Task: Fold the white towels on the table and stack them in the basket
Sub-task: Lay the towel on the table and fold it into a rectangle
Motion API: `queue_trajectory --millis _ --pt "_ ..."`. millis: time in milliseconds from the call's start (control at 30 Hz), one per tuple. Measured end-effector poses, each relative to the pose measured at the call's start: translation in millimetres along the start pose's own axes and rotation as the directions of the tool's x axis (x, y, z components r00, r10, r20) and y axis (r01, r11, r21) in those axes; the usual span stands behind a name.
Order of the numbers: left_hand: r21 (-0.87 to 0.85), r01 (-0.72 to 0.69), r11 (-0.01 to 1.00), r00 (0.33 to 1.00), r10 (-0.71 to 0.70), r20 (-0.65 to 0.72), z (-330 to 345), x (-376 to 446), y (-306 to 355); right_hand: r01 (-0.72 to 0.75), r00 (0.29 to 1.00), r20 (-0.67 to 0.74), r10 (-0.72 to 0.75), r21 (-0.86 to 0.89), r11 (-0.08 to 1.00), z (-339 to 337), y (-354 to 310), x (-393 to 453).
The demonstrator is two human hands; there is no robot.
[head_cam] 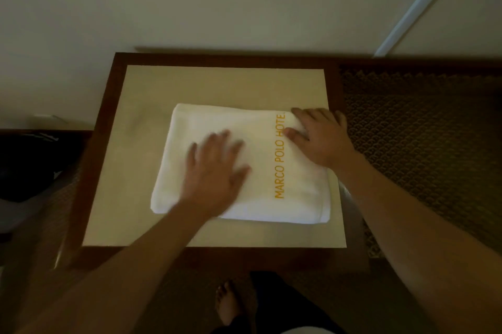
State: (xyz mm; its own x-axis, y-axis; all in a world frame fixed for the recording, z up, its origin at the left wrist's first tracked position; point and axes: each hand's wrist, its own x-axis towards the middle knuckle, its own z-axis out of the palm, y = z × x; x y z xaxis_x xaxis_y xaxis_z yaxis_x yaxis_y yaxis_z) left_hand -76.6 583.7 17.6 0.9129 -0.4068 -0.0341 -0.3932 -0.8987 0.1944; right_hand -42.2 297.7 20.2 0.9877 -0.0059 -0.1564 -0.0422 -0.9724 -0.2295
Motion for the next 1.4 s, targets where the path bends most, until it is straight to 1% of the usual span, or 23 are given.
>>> queue_trajectory --millis 33,100,167,200,233,267,300,333,367,400,467,500,567,600,633,700,800,867,933,1000,1100,1200,1400 --pt "0.029 -0.082 0.996 0.995 0.080 0.065 6.5 -18.2 10.2 -0.037 0.999 0.027 0.037 0.001 0.999 3.5 -2.1 -5.6" --pt "0.092 -0.201 0.975 0.973 0.188 0.132 10.9 -35.7 1.3 -0.134 0.991 0.027 0.135 -0.011 0.991 6.3 -7.6 -24.0" --pt "0.161 -0.231 0.960 0.970 0.213 0.121 7.3 -32.5 -30.6 -0.208 0.978 0.005 0.209 -0.055 0.977 5.1 -16.6 -52.1" --pt "0.201 -0.179 0.963 0.982 0.161 0.102 5.0 -28.6 -48.4 -0.232 0.972 0.020 0.234 -0.075 0.970 3.1 -22.8 -68.3" --pt "0.227 -0.077 0.971 0.995 0.059 0.085 -0.5 -25.4 -64.0 -0.249 0.965 0.064 0.254 -0.077 0.965 1.9 -29.6 -84.5" --pt "0.219 0.065 0.974 0.995 -0.080 0.059 -7.0 -23.9 -75.1 -0.269 0.953 0.129 0.275 -0.057 0.961 1.2 -38.7 -100.0" --pt "0.176 0.223 0.959 0.972 -0.233 0.040 -11.8 -23.8 -79.6 -0.298 0.936 0.193 0.296 -0.019 0.954 3.1 -49.0 -114.8" --pt "0.097 0.368 0.925 0.927 -0.373 0.043 -15.4 -25.7 -75.5 -0.321 0.925 0.224 0.307 0.029 0.947 6.6 -59.7 -128.0" --pt "-0.004 0.472 0.881 0.880 -0.471 0.064 -18.8 -29.9 -64.1 -0.318 0.933 0.203 0.298 0.077 0.945 12.0 -70.7 -138.7" --pt "-0.107 0.522 0.846 0.853 -0.515 0.084 -19.9 -37.9 -49.5 -0.283 0.953 0.144 0.267 0.107 0.953 17.9 -83.0 -146.5" --pt "-0.246 0.511 0.824 0.859 -0.498 0.117 -16.1 -62.4 -20.5 -0.175 0.984 0.042 0.171 0.150 0.973 29.2 -105.3 -150.9" --pt "-0.263 0.495 0.828 0.869 -0.475 0.139 -11.0 -76.6 -11.7 -0.114 0.993 0.038 0.109 0.154 0.982 34.1 -111.7 -149.5" --pt "-0.222 0.501 0.836 0.864 -0.473 0.170 0.6 -99.4 -11.6 -0.018 0.998 0.068 0.011 0.106 0.994 44.9 -114.7 -147.0" --pt "-0.192 0.532 0.825 0.845 -0.503 0.182 4.5 -105.0 -16.2 -0.008 0.997 0.083 0.000 0.089 0.996 49.6 -112.5 -146.9" --pt "-0.166 0.566 0.808 0.821 -0.535 0.197 7.3 -107.1 -21.0 -0.031 0.995 0.094 0.023 0.093 0.995 53.4 -108.9 -147.4" --pt "-0.137 0.603 0.786 0.791 -0.566 0.232 9.2 -107.4 -23.2 -0.136 0.986 0.116 0.121 0.133 0.982 56.9 -104.0 -150.5" --pt "-0.164 0.578 0.800 0.813 -0.547 0.196 4.3 -113.3 -15.2 -0.258 0.962 0.135 0.239 0.140 0.956 54.6 -106.3 -157.8" --pt "-0.168 0.476 0.863 0.878 -0.455 0.148 0.5 -127.6 -8.6 -0.202 0.977 0.083 0.195 0.085 0.976 54.7 -108.8 -166.7" --pt "-0.122 0.325 0.938 0.939 -0.305 0.159 3.3 -143.4 -1.5 -0.058 0.996 0.064 0.057 0.011 0.998 56.2 -108.4 -174.7" --pt "-0.090 0.269 0.959 0.949 -0.248 0.193 10.1 -151.7 2.6 -0.001 0.994 0.107 0.003 -0.020 1.000 58.3 -106.7 -177.6" --pt "-0.057 0.289 0.956 0.943 -0.274 0.187 12.9 -145.0 1.3 -0.016 0.988 0.151 0.018 -0.014 1.000 56.3 -109.5 -170.5" --pt "-0.067 0.330 0.942 0.933 -0.314 0.177 7.4 -116.3 -2.3 -0.010 0.988 0.155 0.010 -0.002 1.000 49.2 -115.0 -145.3" --pt "-0.114 0.440 0.891 0.897 -0.430 0.104 0.6 -25.1 -26.8 -0.038 0.989 0.141 0.034 0.023 0.999 35.9 -125.2 -35.6"
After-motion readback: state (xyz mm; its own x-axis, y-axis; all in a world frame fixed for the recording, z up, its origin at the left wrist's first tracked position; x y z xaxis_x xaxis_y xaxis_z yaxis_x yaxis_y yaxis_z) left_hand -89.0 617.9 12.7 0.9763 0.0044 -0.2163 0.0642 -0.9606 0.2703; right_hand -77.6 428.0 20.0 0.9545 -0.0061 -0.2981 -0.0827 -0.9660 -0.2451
